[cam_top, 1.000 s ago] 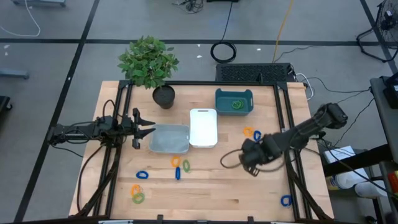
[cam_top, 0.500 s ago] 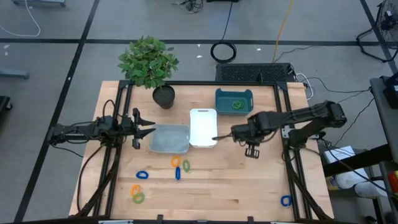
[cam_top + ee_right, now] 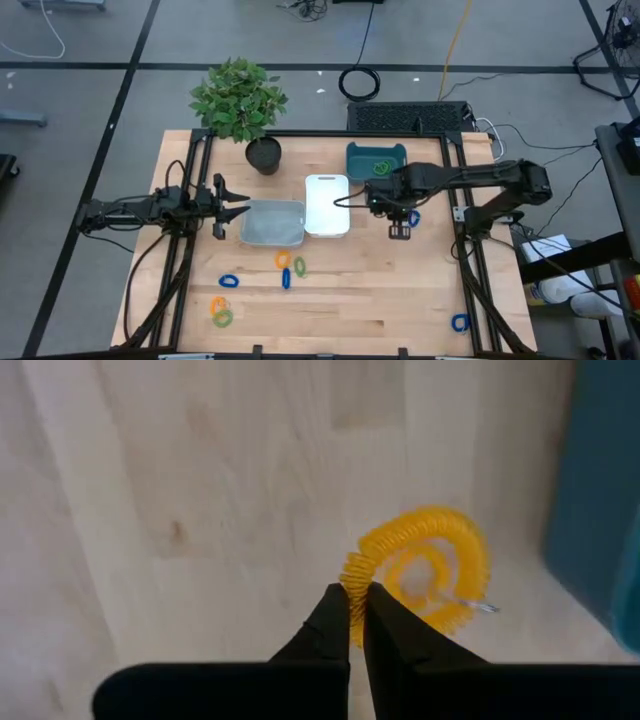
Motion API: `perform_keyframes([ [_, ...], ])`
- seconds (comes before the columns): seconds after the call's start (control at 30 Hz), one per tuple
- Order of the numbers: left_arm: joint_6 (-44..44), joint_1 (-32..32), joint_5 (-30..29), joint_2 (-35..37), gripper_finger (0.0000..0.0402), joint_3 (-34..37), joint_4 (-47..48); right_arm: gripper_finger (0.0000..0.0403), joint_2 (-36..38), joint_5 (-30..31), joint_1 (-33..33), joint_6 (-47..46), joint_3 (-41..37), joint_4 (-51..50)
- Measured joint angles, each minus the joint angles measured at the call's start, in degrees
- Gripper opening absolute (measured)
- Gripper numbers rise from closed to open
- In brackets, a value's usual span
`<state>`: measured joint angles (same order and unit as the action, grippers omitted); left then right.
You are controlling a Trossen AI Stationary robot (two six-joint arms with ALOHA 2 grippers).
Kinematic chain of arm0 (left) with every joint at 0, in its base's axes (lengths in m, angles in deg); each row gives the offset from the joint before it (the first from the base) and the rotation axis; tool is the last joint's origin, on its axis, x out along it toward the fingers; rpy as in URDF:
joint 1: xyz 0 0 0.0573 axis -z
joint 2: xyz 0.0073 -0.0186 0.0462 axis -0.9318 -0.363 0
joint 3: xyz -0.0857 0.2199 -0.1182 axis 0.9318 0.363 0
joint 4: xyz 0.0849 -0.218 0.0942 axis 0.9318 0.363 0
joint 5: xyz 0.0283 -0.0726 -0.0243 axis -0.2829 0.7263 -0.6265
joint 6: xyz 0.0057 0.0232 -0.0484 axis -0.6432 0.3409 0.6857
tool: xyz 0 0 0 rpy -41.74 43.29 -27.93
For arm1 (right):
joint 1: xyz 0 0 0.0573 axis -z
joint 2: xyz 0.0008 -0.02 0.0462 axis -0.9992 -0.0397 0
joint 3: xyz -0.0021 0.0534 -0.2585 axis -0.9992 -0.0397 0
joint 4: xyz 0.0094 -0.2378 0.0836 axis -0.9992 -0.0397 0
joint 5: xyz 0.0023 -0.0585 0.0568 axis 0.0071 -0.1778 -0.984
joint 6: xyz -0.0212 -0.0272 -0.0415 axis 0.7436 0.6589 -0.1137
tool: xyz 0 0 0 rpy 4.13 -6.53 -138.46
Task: Sort spring keychains
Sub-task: Put the yellow spring keychain into the white bin
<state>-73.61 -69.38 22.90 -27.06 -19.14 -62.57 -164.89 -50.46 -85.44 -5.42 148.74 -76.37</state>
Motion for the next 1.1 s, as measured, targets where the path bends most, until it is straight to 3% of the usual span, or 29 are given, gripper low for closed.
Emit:
perform_keyframes([
  [0.2,0.0,0.0,0.0,0.0,0.0131,0.0,0.0,0.0,-4.6,0.1,0.7,2.4,5.7,-0.2],
  [0.73,0.0,0.0,0.0,0.0,0.0131,0.0,0.0,0.0,-23.0,1.8,2.6,9.6,29.8,-0.1],
  [1.1,0.0,0.0,0.0,0.0,0.0131,0.0,0.0,0.0,-31.2,1.5,3.7,11.2,34.2,6.2],
])
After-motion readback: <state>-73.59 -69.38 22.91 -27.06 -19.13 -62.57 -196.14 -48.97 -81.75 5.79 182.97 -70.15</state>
